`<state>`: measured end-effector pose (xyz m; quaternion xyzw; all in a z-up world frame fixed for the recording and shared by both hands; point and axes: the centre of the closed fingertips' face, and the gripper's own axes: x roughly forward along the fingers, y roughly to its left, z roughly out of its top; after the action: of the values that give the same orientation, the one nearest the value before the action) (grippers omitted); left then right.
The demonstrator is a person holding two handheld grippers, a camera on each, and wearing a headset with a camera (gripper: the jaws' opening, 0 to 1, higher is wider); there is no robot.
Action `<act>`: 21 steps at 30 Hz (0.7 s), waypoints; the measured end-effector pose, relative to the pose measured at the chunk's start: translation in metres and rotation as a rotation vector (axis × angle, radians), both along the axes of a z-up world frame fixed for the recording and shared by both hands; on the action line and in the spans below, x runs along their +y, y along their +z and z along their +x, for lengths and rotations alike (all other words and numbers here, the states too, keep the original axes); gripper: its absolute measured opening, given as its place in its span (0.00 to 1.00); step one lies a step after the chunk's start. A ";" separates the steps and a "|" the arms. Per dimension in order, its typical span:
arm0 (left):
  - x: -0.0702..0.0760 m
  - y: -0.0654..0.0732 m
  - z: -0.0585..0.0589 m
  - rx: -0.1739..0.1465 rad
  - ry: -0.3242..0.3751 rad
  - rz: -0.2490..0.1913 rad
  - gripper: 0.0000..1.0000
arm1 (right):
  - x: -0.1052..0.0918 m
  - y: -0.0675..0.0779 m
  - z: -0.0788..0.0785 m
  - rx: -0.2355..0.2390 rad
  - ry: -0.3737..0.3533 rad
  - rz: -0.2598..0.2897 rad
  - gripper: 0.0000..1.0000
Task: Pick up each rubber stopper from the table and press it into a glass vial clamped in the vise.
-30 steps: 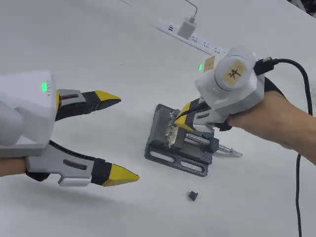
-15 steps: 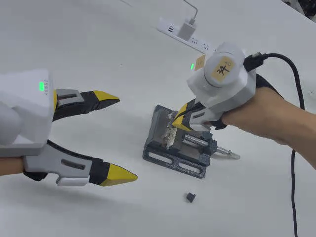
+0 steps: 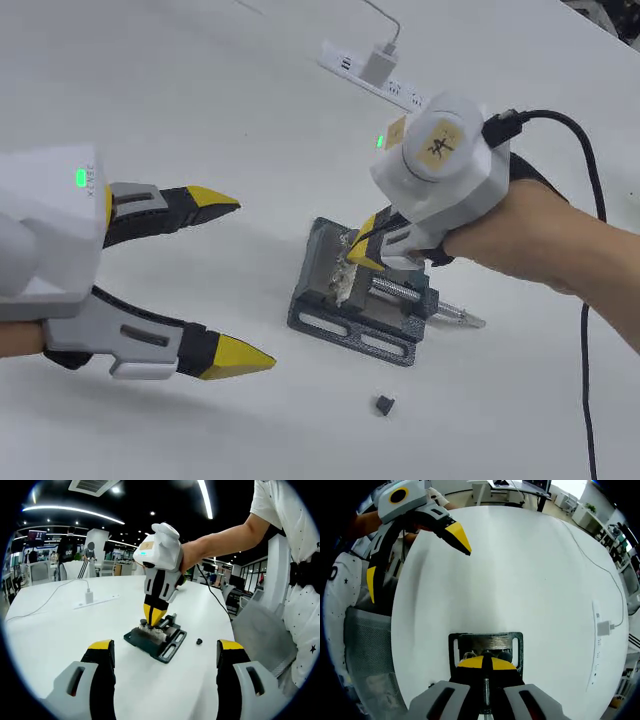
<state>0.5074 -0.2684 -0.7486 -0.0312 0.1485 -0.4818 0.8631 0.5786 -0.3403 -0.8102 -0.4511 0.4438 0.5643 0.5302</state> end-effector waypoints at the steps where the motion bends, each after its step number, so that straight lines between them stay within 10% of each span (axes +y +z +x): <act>1: 0.000 0.000 0.000 -0.001 0.000 0.000 0.82 | 0.000 0.000 0.000 -0.002 0.002 -0.002 0.00; 21: -0.005 0.007 -0.002 -0.012 -0.007 0.002 0.82 | 0.004 0.001 0.000 0.018 0.075 -0.068 0.00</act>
<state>0.5057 -0.2736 -0.7420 -0.0270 0.1441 -0.4850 0.8621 0.5781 -0.3365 -0.8096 -0.4801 0.4501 0.5726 0.4891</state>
